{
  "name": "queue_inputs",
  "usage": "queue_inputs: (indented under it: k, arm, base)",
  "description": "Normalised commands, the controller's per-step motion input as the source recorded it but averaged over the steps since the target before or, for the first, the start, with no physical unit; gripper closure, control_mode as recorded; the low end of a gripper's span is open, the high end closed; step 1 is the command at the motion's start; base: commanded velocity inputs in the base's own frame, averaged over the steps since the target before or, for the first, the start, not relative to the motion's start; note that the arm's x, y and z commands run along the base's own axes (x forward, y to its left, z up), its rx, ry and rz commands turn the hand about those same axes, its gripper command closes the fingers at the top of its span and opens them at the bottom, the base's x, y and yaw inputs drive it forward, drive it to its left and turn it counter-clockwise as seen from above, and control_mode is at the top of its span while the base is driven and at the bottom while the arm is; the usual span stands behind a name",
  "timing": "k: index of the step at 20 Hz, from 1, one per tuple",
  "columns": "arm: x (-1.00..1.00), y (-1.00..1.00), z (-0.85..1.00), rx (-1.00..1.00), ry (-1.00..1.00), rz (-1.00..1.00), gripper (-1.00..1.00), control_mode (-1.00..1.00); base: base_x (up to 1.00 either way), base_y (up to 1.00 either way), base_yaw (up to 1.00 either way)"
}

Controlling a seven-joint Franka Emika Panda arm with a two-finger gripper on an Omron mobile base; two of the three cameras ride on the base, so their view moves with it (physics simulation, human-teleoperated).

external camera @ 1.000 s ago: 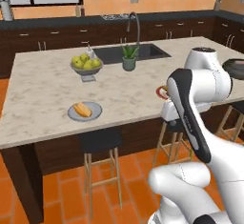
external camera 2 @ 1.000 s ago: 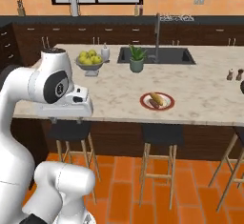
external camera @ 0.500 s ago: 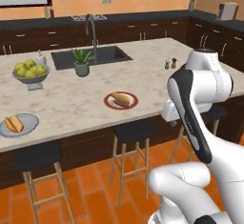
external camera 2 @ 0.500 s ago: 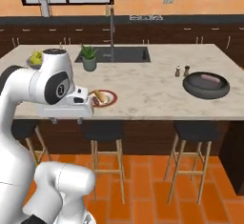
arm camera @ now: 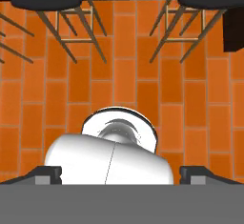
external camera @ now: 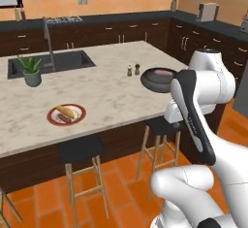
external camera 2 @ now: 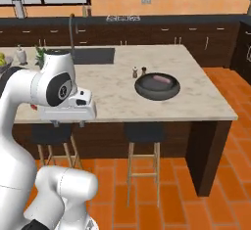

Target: Place one bun and one sausage from the bowl on each plate.

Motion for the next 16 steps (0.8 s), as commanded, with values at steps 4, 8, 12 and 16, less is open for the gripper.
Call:
queue_inputs:
  k: [4, 8, 12, 16]
  arm:
    - [0.0, 0.0, 0.0, 0.0, 0.0, 0.0, -1.0, 1.0]
    - [0.0, 0.0, 0.0, 0.0, 0.0, 0.0, -1.0, 1.0]
    - [0.0, 0.0, 0.0, 0.0, 0.0, 0.0, -1.0, 1.0]
    - [0.0, 0.0, 0.0, 0.0, 0.0, 0.0, -1.0, 1.0]
  base:
    - [0.11, -0.98, -0.01]
    - [0.25, -0.89, 0.0]
    - [0.34, -0.71, 0.08]
    - [0.26, -0.6, 0.16]
